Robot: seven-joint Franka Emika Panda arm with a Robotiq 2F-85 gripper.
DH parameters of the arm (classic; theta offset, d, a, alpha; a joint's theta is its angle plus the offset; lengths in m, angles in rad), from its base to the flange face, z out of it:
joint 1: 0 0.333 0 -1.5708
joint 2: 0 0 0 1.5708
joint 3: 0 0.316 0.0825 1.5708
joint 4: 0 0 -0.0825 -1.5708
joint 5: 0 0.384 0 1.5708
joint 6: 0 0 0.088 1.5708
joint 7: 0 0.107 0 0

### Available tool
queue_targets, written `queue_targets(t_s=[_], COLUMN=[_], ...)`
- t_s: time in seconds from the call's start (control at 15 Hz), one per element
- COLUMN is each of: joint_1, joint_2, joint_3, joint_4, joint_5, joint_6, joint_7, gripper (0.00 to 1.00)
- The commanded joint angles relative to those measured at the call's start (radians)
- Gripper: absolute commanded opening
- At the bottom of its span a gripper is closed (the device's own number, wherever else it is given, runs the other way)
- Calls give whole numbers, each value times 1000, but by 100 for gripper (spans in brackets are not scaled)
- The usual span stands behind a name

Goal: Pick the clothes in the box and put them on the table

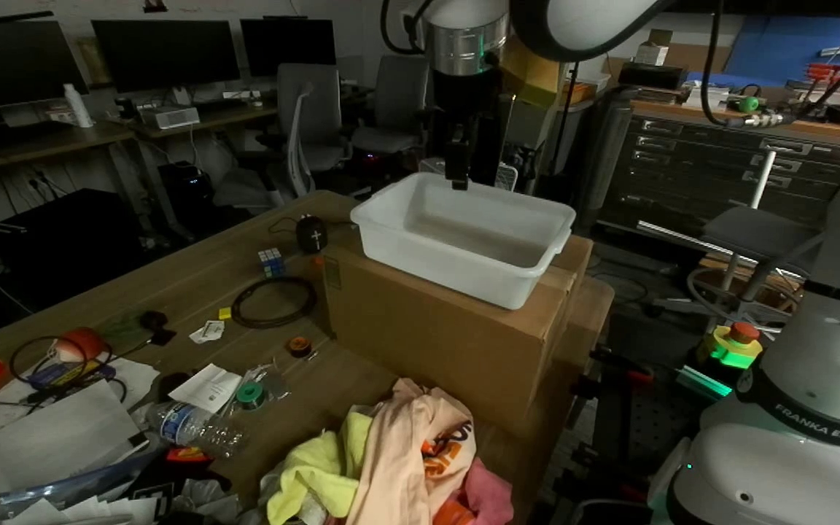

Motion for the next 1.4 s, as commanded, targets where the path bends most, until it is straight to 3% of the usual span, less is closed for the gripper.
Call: queue_targets(t_s=[0.0, 0.27, 0.8, 1.13, 1.2, 1.33], joint_1=[-15, -18, -91, -165, -163, -178], joint_2=[-86, -217, -530, -598, -558, -573], joint_3=[-33, -85, -131, -135, -113, -114], joint_4=[-58, -150, -394, -463, -428, -445], joint_5=[48, 119, 90, 103, 115, 115], joint_6=[-101, -102, 191, 356, 295, 324], joint_7=[-2, -48, 28, 42, 23, 23], gripper=[99, 100, 100, 100, 100, 100])
